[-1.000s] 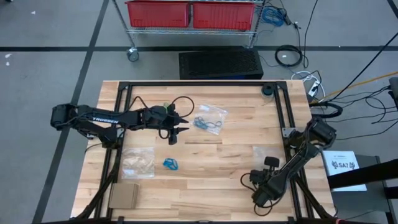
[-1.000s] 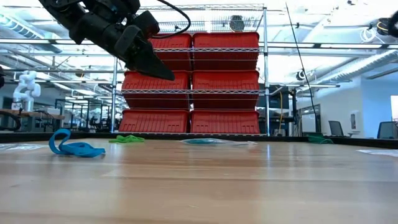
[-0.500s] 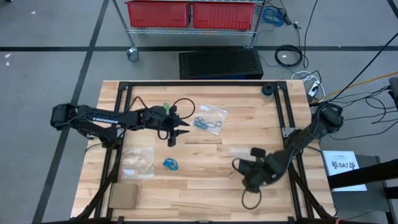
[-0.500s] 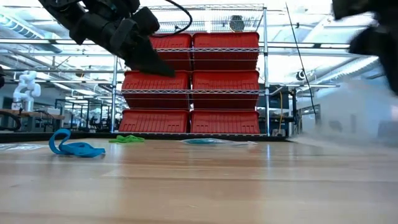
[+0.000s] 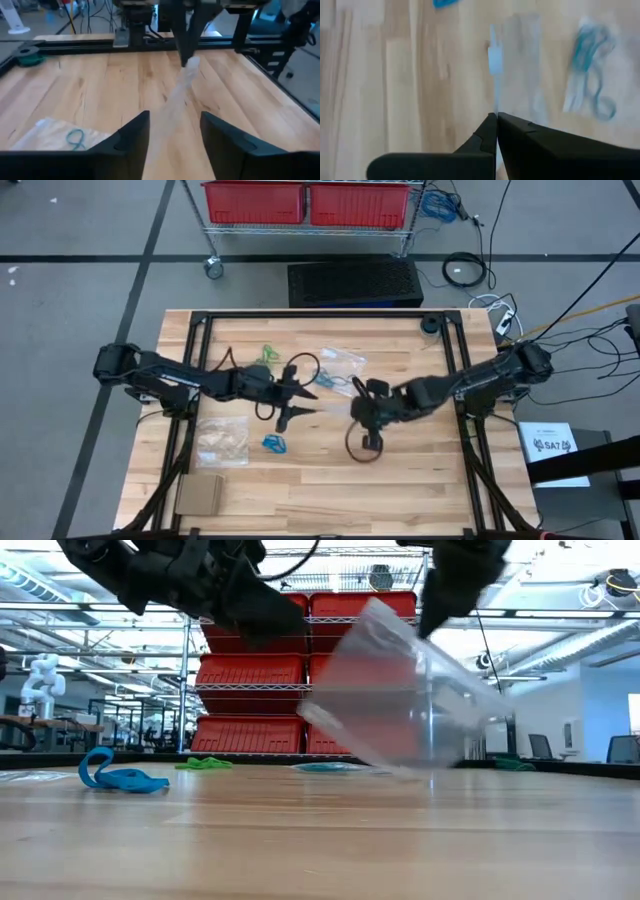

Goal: Sort rubber bands
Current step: Open the bottom right transparent zip lock bag

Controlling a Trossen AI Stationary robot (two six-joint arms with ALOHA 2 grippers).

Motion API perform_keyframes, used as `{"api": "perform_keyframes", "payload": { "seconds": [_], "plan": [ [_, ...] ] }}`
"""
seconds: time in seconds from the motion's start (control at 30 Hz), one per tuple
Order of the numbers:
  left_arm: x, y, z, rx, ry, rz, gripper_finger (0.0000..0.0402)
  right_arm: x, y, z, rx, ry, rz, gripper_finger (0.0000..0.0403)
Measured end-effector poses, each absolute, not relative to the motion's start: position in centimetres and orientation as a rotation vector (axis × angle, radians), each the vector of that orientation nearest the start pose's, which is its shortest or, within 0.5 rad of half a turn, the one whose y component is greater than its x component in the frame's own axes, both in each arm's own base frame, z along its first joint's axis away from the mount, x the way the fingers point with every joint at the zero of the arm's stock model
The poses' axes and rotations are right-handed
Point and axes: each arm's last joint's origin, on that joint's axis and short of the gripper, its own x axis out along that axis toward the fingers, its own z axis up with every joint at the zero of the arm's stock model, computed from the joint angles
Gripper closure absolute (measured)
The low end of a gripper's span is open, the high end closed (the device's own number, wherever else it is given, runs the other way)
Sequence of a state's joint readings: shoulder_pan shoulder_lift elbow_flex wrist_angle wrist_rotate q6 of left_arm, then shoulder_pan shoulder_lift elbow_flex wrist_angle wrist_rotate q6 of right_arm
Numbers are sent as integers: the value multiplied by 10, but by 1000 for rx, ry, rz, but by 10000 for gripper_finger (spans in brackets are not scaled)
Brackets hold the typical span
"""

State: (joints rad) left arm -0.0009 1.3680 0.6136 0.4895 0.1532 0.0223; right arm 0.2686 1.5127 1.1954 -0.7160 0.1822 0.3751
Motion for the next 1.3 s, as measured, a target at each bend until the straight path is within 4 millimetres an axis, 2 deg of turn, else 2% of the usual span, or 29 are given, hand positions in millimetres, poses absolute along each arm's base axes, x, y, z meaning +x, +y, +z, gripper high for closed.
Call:
{"api": "perform_keyframes", "payload": {
  "seconds": [0.2, 0.33, 0.53, 0.67, 0.93, 1.3],
  "plan": [
    [290, -5, 209, -52, 262, -138, 167, 305, 62, 272, 73, 954, -97, 403],
    [305, -5, 215, -65, 255, -141, 160, 308, 61, 273, 74, 932, -74, 403],
    [324, -6, 217, -77, 344, -174, 160, 308, 60, 273, 65, 928, -88, 403],
    [328, -7, 219, -79, 362, -175, 183, 306, 59, 273, 55, 941, -104, 403],
    [332, -7, 229, -79, 330, -198, 266, 307, 56, 272, 63, 948, -116, 403],
    [332, -5, 229, -66, 324, -169, 284, 307, 53, 272, 67, 949, -120, 403]
  ]
}}
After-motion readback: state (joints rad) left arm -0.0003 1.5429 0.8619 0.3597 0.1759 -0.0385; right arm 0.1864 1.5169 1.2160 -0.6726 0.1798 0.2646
